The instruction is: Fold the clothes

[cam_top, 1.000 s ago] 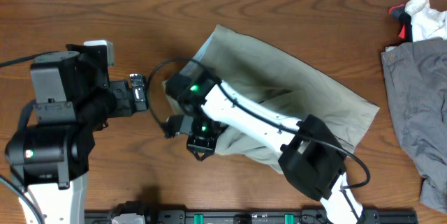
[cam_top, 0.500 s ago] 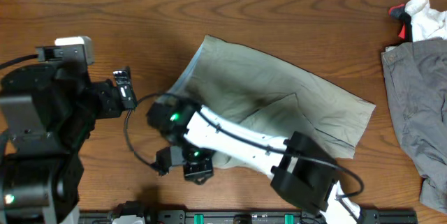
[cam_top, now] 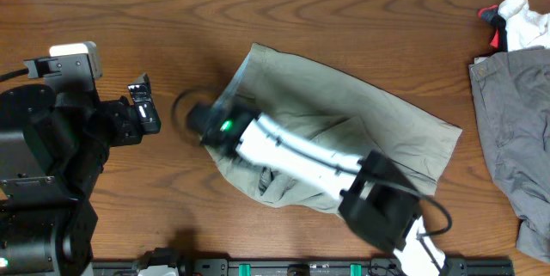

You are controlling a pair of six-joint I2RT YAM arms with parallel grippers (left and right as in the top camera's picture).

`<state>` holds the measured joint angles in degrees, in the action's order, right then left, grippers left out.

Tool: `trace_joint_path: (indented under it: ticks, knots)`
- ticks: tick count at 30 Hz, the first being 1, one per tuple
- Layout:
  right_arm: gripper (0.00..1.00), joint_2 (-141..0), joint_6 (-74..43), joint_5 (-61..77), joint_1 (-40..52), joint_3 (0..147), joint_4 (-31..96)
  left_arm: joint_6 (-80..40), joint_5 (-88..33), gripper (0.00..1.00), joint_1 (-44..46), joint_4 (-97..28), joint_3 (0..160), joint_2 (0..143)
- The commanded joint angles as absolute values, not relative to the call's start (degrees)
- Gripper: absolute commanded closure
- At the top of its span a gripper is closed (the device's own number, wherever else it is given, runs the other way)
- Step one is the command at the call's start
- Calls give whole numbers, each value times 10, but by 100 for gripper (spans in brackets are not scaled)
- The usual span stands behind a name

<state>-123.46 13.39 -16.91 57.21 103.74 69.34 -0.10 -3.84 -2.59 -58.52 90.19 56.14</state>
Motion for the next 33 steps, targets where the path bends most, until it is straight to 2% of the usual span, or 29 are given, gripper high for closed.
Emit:
trace_joint_path:
  ticks: [1, 7, 12, 14, 18, 24, 26, 27, 30, 33]
  knots:
    - [49, -1202, 99, -98, 503, 1042, 693, 4, -29, 2, -28, -584, 915, 563]
    - [34, -1192, 98, 91, 365, 1042, 680, 1, -30, 2, -28, -597, 915, 586]
    - [34, -1193, 20, 94, 255, 1042, 668, -14, -68, 2, -28, -621, 915, 624]
    - [40, -1194, -1, 95, 219, 1042, 653, -13, -96, 2, -28, -630, 915, 643]
    - [44, -1208, -19, 97, 171, 1042, 641, -13, -160, 2, -28, -652, 914, 684]
    - [38, -1244, -18, 87, 162, 1029, 645, -13, -178, 2, -28, -686, 914, 738]
    - [44, -1257, -19, 74, 164, 1019, 644, -13, -178, 2, -28, -690, 914, 747]
    - [50, -1262, -24, 72, 165, 1016, 645, -13, -178, 2, -28, -690, 914, 750]
    - [71, -1288, -61, 72, 166, 1008, 651, -12, -177, 2, -28, -688, 914, 752]
    - [98, -1318, -109, 73, 166, 1002, 654, -11, -176, 2, -28, -683, 914, 752]
